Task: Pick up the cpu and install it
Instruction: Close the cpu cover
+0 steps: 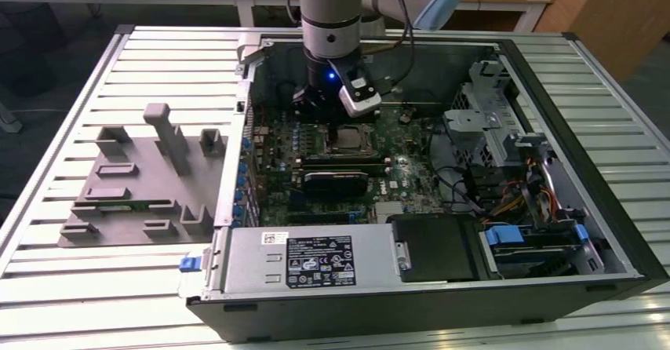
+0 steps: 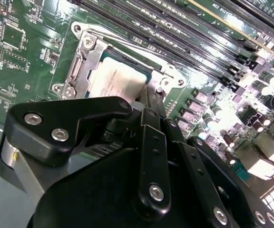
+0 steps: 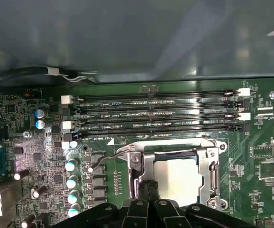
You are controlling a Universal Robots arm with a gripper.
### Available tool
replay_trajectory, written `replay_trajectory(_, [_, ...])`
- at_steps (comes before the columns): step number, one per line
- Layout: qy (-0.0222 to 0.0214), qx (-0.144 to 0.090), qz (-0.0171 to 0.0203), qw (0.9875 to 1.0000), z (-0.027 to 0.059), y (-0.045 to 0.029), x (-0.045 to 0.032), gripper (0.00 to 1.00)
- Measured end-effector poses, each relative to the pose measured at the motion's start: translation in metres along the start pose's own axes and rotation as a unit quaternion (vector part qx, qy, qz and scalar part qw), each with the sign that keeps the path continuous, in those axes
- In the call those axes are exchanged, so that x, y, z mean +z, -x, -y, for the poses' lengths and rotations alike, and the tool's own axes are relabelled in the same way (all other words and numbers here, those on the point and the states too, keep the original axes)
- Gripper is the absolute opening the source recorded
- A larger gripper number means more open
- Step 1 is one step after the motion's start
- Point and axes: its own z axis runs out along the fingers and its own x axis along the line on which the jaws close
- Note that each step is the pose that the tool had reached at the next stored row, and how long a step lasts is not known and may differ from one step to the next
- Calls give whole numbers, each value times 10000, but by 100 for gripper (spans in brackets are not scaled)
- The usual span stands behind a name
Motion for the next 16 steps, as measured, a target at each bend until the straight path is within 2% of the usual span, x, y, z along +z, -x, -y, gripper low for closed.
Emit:
replay_trajectory(8, [-1, 10, 0, 10000, 2, -40, 36, 11])
replay_trajectory(16, [-1, 12, 0, 10000, 2, -45, 63, 11])
